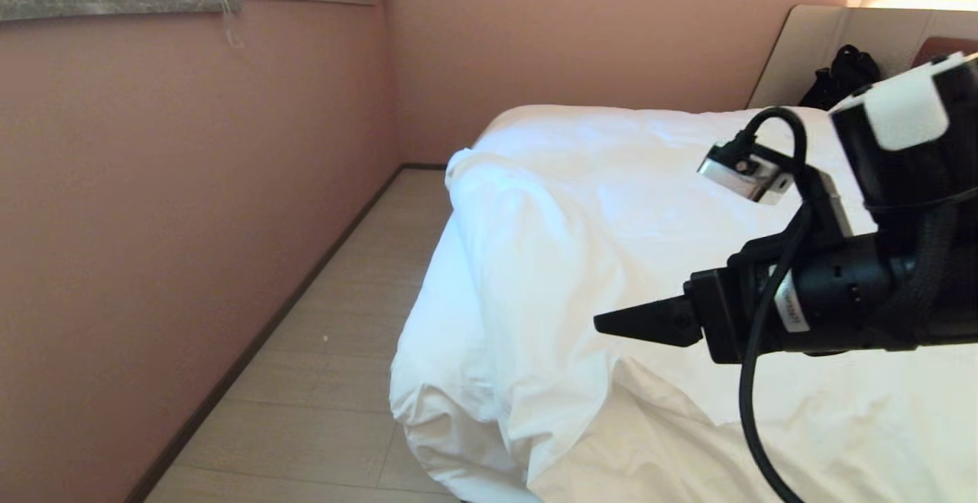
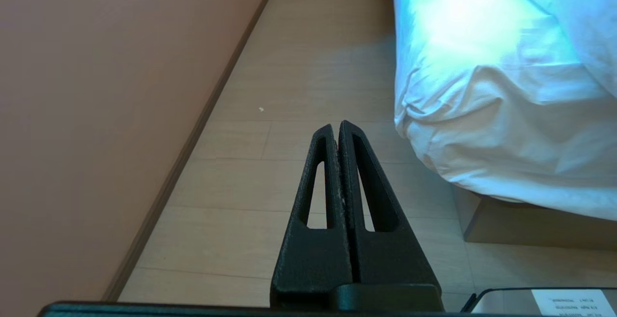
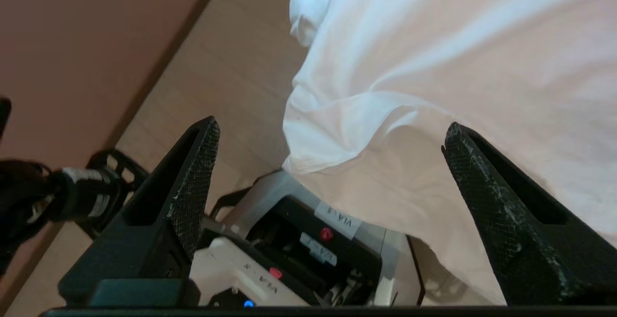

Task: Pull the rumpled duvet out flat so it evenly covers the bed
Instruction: Flatten the corners of the folded blanket

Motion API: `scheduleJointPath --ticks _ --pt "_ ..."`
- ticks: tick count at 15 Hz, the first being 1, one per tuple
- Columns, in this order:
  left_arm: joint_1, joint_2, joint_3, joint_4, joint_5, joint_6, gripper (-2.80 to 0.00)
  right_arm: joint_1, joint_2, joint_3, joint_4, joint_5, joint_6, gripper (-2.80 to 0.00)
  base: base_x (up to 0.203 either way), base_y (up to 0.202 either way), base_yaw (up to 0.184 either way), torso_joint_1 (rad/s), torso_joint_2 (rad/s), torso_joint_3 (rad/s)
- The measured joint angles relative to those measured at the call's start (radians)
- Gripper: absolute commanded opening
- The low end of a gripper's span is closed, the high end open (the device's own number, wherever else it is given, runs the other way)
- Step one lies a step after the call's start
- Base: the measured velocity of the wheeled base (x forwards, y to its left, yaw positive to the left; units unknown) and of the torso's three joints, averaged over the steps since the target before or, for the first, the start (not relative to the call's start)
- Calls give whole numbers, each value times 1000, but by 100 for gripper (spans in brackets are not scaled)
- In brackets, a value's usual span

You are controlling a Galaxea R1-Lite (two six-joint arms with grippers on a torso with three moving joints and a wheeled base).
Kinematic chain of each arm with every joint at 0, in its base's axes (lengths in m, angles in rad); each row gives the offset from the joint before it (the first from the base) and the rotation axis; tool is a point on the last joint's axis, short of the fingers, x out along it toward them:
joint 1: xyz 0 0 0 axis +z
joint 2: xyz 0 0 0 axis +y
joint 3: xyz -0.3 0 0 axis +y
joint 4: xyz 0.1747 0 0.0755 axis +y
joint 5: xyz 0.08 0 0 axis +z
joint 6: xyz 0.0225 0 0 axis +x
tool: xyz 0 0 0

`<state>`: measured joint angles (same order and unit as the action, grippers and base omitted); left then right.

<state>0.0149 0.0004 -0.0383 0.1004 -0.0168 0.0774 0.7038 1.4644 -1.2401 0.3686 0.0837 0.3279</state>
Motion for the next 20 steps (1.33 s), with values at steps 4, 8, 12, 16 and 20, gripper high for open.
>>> scheduleJointPath --ticks 4,8,12,16,20 --pt "0 0 0 0 0 0 -280 -117 -34 -36 -2 -5 -3 0 0 0 0 0 0 0" --pt "0 0 0 0 0 0 -280 -257 -36 -84 -4 5 -4 -280 0 0 0 0 0 0" --pt "0 0 0 0 0 0 -280 -321 -28 -98 -28 5 -7 -280 0 0 0 0 0 0" --pt "0 0 0 0 0 0 -280 -392 -25 -119 -35 4 -9 -280 0 0 0 0 0 0" --pt "0 0 0 0 0 0 -280 -472 -59 -145 -35 -14 -5 -280 0 0 0 0 0 0"
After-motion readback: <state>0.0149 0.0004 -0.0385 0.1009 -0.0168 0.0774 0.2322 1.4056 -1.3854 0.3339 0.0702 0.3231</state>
